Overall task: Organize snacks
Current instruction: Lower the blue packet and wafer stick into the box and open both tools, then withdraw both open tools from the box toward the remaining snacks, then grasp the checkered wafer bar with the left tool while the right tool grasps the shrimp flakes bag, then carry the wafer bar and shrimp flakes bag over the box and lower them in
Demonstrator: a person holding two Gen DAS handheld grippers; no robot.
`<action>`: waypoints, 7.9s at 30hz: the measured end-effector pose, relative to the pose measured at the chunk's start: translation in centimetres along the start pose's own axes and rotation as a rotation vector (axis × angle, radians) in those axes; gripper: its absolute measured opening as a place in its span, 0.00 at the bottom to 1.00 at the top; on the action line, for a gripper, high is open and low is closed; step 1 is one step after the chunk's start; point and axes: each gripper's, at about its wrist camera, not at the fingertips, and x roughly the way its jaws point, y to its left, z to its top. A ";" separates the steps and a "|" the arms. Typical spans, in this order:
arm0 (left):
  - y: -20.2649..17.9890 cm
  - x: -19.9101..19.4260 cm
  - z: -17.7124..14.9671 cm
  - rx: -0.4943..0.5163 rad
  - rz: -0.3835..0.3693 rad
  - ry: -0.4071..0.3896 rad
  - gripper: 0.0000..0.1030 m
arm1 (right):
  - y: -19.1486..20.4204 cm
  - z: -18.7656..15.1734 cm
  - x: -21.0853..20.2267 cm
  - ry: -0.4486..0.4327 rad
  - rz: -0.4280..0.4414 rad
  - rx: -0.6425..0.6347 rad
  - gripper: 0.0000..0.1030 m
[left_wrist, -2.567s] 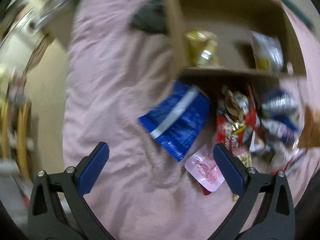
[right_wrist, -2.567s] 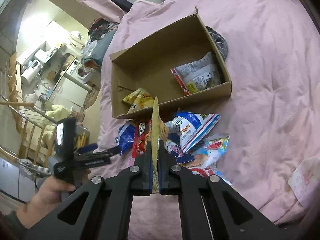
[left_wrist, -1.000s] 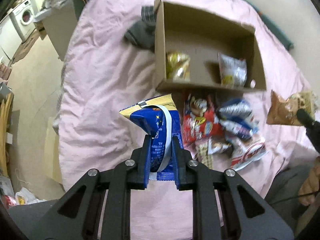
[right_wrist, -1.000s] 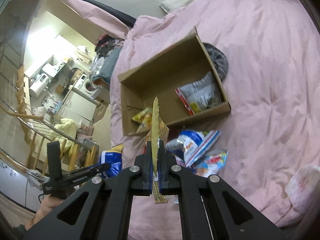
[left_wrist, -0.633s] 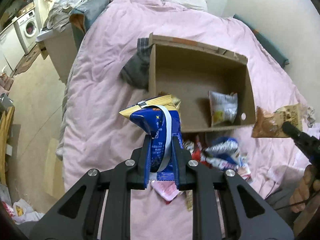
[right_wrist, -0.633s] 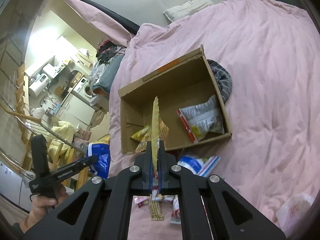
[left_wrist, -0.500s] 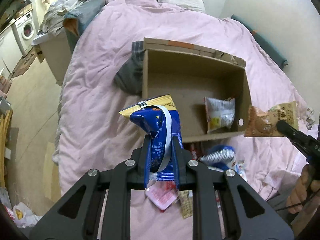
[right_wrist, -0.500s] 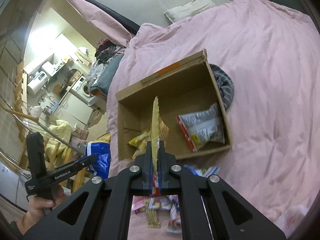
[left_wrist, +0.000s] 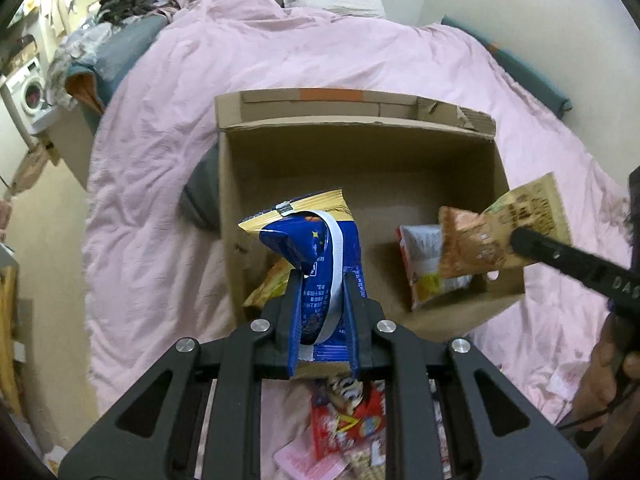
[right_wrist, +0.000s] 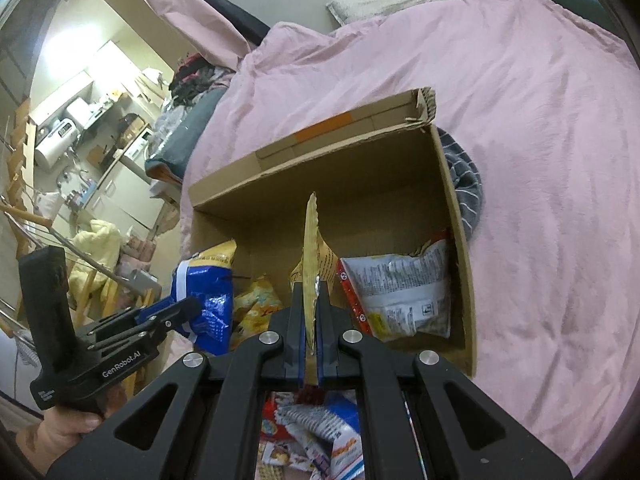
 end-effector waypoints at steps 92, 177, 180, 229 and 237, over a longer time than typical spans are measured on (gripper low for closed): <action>1.0 -4.3 -6.6 -0.044 0.053 0.002 0.81 | 2.4 -5.9 -2.6 0.051 -0.144 -0.027 0.79; 2.2 -3.5 -15.0 -0.149 0.048 0.263 0.22 | -0.8 -14.7 2.1 0.420 -0.256 0.054 0.81; 1.9 -3.5 -15.2 -0.148 0.037 0.261 0.22 | -0.7 -14.7 2.4 0.426 -0.262 0.038 0.72; 0.8 -7.2 -9.2 -0.063 0.116 0.079 0.22 | 1.4 -7.7 -13.0 -0.113 -0.042 0.006 0.15; 0.4 -6.7 -5.6 -0.044 0.095 0.051 0.22 | 2.4 -4.5 -10.2 -0.108 -0.057 -0.017 0.15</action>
